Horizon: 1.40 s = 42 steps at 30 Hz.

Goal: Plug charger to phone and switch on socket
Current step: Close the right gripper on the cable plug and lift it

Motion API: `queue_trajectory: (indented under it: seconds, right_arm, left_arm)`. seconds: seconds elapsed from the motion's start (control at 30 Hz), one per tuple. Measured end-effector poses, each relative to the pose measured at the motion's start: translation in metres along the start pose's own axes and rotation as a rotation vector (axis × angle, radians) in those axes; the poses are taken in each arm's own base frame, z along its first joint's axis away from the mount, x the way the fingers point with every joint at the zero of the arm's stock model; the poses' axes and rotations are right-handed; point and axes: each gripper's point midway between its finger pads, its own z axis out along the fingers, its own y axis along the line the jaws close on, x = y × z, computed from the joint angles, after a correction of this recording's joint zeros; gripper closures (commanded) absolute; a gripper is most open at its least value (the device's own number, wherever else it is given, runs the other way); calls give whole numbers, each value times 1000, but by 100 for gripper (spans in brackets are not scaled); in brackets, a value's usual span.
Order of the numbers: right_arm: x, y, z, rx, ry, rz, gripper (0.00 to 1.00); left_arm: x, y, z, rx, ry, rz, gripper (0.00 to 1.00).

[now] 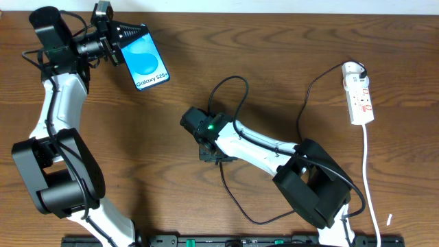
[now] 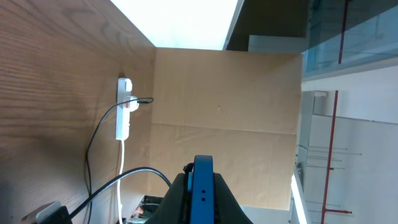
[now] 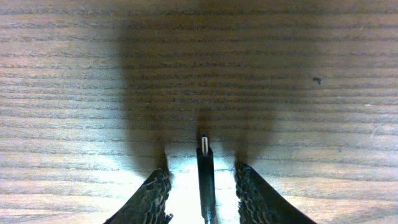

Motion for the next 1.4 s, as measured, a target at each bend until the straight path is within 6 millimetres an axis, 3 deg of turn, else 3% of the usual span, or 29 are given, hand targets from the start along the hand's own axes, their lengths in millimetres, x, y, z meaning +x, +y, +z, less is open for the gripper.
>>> queue_trajectory:
  seconds: [0.23, 0.63, 0.8, 1.4]
  right_arm:
    - [1, 0, 0, -1, 7, -1, 77]
    - [3, -1, 0, 0, 15, 0, 82]
    - [4, 0, 0, -3, 20, -1, 99]
    - [5, 1, -1, -10, 28, -48, 99]
  left_arm:
    - [0, 0, 0, 0, 0, 0, 93]
    - [0, 0, 0, 0, 0, 0, 92]
    - [0, 0, 0, 0, 0, 0, 93]
    - [0, 0, 0, 0, 0, 0, 93]
